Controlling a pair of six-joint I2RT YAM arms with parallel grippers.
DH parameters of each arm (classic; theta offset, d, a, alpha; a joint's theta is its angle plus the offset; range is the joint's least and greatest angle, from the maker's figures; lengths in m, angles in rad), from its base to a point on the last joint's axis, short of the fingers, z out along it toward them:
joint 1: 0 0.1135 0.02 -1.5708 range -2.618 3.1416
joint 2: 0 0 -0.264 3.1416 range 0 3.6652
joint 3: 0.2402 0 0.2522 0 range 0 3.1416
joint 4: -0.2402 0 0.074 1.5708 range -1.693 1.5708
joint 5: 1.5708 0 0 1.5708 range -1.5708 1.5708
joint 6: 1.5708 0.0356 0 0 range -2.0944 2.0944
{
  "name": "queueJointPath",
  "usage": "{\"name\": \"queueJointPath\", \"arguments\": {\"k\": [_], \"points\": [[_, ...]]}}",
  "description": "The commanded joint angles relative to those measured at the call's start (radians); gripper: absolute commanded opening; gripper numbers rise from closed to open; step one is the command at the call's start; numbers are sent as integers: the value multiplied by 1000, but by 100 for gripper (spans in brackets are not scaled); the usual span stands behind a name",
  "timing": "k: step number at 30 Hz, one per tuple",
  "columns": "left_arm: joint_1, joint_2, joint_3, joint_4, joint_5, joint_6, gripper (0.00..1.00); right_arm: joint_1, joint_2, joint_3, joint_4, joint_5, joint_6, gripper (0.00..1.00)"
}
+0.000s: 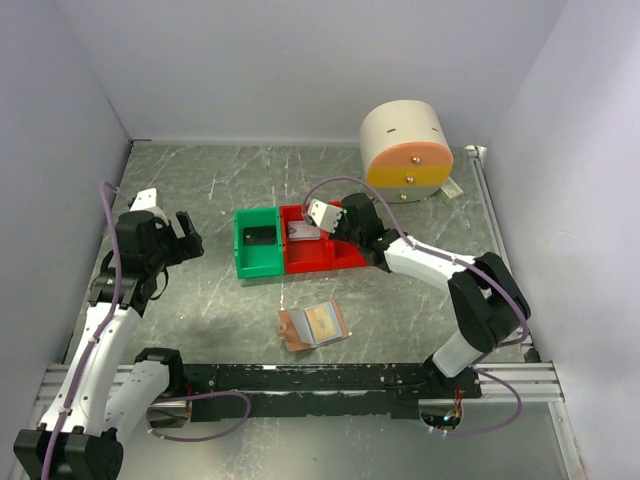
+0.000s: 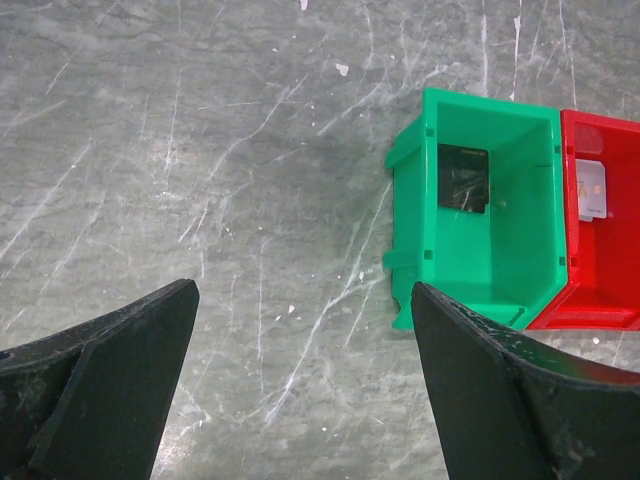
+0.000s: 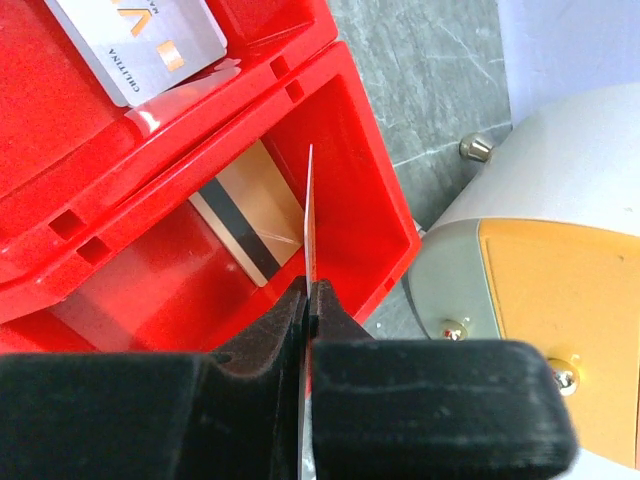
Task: Take the credit cards out of the card holder
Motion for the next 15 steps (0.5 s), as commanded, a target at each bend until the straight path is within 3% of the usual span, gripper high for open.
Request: {"name": "queueJointPath", "arguments": {"k": [1,15], "points": [[-3,-3,-1,7,-15,11,100,-11,36,-7,91,-4,-41,0],[-6,-1,2,2,-25,9,99,-40,148,-31,252,-87,-112,0]]}}
